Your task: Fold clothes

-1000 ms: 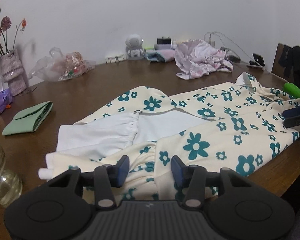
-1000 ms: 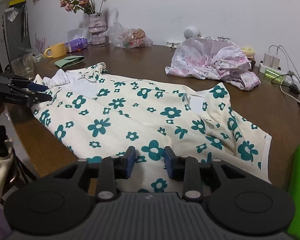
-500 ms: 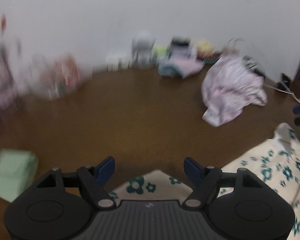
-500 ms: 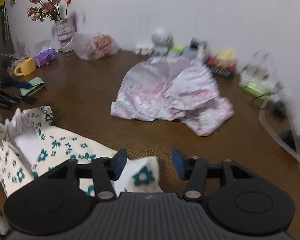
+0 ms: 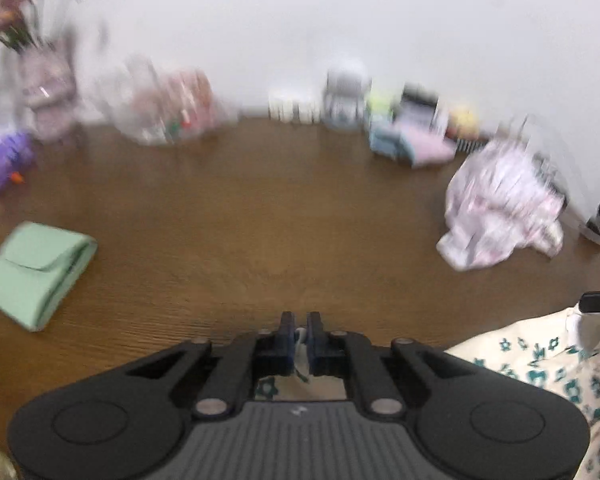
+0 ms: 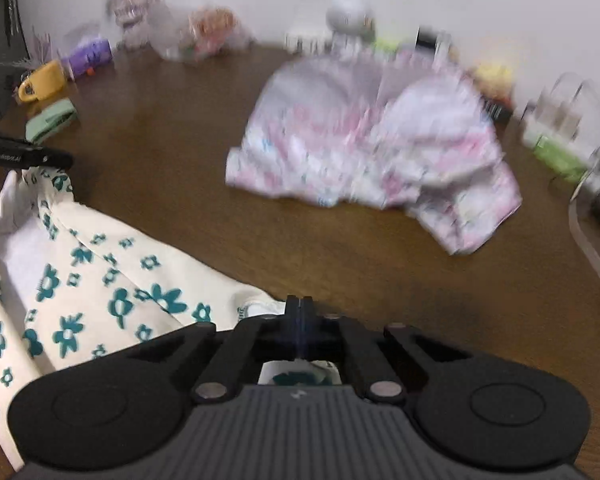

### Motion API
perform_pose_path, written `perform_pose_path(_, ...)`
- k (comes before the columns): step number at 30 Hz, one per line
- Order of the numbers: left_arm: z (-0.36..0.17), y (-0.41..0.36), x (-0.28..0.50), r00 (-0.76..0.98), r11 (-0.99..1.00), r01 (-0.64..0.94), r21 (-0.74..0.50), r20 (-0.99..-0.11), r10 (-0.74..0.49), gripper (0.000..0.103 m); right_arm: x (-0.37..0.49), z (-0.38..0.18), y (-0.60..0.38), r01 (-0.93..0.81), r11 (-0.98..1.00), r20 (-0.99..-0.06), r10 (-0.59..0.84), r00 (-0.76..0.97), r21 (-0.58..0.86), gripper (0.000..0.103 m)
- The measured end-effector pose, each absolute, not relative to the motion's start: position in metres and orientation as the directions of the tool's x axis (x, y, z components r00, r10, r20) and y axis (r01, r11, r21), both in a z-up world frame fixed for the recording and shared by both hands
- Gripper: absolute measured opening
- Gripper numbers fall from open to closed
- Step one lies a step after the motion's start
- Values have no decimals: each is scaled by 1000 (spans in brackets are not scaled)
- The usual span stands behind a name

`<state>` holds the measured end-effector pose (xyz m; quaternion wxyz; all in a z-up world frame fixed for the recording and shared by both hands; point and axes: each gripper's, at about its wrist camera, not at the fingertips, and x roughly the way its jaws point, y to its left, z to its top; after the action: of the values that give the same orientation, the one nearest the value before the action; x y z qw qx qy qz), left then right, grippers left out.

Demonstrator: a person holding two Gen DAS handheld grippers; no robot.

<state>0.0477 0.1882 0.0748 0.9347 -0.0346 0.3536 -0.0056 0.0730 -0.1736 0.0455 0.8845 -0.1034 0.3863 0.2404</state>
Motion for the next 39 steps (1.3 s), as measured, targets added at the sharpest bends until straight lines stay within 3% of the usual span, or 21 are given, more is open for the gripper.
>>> perform_pose_path(5,81,180,-49,855,976,-164,-145,-515,67,4,-17,83,-184,-521,851,-587,385,712,-74,0)
perform_pose_path(6,72,179,-67,850,965,-196,-174,-521,79,3,-38,81,-184,-523,848,-575,387,721,-86,0)
perform_pose_path(12,42,191,-131,815,907,-280,-316,-578,51,11,-119,31,-173,-630,775,-674,443,591,-43,5)
perform_pose_path(13,49,195,-133,827,907,-277,-316,-560,57,16,-124,34,-174,-640,768,-659,466,590,-30,8)
perform_pose_path(14,58,198,-128,840,915,-264,-304,-539,63,34,-125,39,-177,-637,770,-637,480,604,-24,16)
perform_pose_path(16,75,200,-111,859,931,-244,-272,-506,78,59,-112,52,-184,-606,795,-574,497,651,0,30)
perform_pose_path(19,84,198,-60,836,942,-238,-238,-543,74,67,-86,60,-172,-576,817,-534,484,693,-7,32)
perform_pose_path(22,73,193,-13,745,956,-252,-150,-661,92,65,-73,51,-145,-632,775,-560,520,645,-7,34)
perform_pose_path(23,67,191,-3,723,961,-244,-127,-684,93,56,-70,47,-138,-650,760,-572,532,624,-2,34)
perform_pose_path(25,56,188,14,681,969,-228,-92,-727,91,5,-66,37,-124,-663,749,-604,522,602,-13,34)
perform_pose_path(26,53,193,13,687,962,-232,-147,-724,56,0,-68,31,-120,-665,747,-615,513,599,-25,32)
perform_pose_path(27,54,199,6,722,949,-231,-216,-692,18,0,-70,27,-117,-668,744,-623,509,594,-29,27)
perform_pose_path(28,59,205,-10,767,931,-239,-277,-642,6,0,-71,24,-116,-670,742,-627,508,590,-29,7)
perform_pose_path(29,64,212,-25,809,910,-242,-337,-588,-3,0,-72,21,-116,-671,741,-630,508,588,-29,2)
perform_pose_path(31,70,227,-60,871,853,-238,-464,-491,-24,0,-74,17,-116,-665,746,-629,508,588,-19,2)
perform_pose_path(33,59,241,-101,893,778,-280,-562,-449,-3,0,-76,14,-119,-667,745,-627,520,580,0,2)
perform_pose_path(37,12,243,-135,848,761,-382,-524,-526,63,3,-80,2,-120,-669,743,-621,530,577,12,2)
perform_pose_path(39,9,243,-147,863,765,-383,-518,-495,97,8,-82,1,-118,-667,745,-618,526,584,4,2)
